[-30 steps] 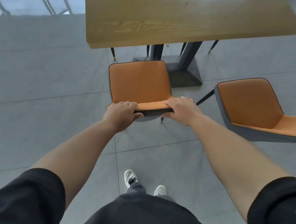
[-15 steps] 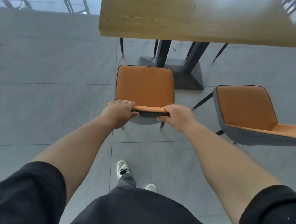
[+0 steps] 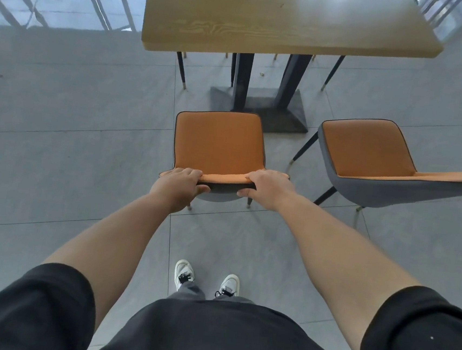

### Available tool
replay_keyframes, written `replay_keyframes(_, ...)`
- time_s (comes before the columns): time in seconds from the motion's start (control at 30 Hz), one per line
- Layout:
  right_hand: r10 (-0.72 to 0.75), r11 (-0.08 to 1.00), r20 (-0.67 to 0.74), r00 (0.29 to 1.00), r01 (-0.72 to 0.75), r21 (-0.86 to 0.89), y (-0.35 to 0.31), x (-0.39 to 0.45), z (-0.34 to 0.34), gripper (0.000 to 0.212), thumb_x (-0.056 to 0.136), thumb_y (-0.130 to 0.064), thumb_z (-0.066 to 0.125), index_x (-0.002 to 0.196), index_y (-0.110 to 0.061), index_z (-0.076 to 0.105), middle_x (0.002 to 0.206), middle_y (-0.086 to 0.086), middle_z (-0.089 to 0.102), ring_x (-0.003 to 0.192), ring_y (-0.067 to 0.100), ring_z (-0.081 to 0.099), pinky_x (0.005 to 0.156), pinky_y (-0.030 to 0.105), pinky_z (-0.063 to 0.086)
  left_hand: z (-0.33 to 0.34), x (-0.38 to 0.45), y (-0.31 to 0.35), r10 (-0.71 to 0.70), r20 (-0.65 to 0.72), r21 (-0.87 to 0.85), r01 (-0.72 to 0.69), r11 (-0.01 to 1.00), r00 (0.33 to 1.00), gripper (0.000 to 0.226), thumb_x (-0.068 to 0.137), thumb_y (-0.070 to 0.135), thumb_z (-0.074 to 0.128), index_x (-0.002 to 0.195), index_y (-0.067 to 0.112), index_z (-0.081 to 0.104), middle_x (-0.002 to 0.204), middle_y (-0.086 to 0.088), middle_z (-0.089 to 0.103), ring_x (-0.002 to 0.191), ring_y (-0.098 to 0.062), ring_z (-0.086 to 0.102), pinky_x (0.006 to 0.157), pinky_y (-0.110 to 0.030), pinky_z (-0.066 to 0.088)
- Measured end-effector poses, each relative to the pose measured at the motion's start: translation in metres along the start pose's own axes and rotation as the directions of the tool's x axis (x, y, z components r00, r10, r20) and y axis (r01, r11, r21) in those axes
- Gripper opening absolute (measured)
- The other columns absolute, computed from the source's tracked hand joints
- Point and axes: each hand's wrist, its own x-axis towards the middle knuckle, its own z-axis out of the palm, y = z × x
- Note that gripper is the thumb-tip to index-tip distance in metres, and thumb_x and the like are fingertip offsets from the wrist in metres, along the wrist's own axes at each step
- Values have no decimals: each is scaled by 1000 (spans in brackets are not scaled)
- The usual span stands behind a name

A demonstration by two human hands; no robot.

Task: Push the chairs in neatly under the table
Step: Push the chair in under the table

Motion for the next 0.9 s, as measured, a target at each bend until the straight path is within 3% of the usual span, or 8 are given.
replay_keyframes(0.17, 7, 1000, 12, 1000, -7, 11, 0, -9, 1, 33, 86, -61, 53, 94, -29, 58, 88, -7, 61, 79, 18, 57, 71, 39, 47, 7, -7, 6, -12, -14, -11, 12, 1000, 1000, 43, 95, 59, 34, 115, 25, 50, 116, 0, 59, 106, -24, 51, 88, -39, 41)
replay_keyframes(0.4, 6, 1000, 31, 1000, -6, 27, -1, -11, 1, 34, 87, -60, 53, 98, -28, 59, 90, -6, 62, 79, 18, 57, 76, 41, 50, 9, -9, 5, -18, -4, -29, 18, 999, 1000, 38, 94, 59, 35, 106, 27, 50, 111, 0, 59, 101, -23, 50, 86, -39, 42)
replay_keyframes(0.9, -21, 1000, 22, 1000, 21, -7, 1, -14, 6, 41, 86, -63, 51, 105, -28, 58, 94, -5, 62, 80, 17, 56, 73, 38, 50, 10, -13, 7, -23, 12, -28, 23, 999, 1000, 36, 94, 59, 36, 105, 28, 51, 106, 4, 59, 96, -18, 50, 84, -38, 44)
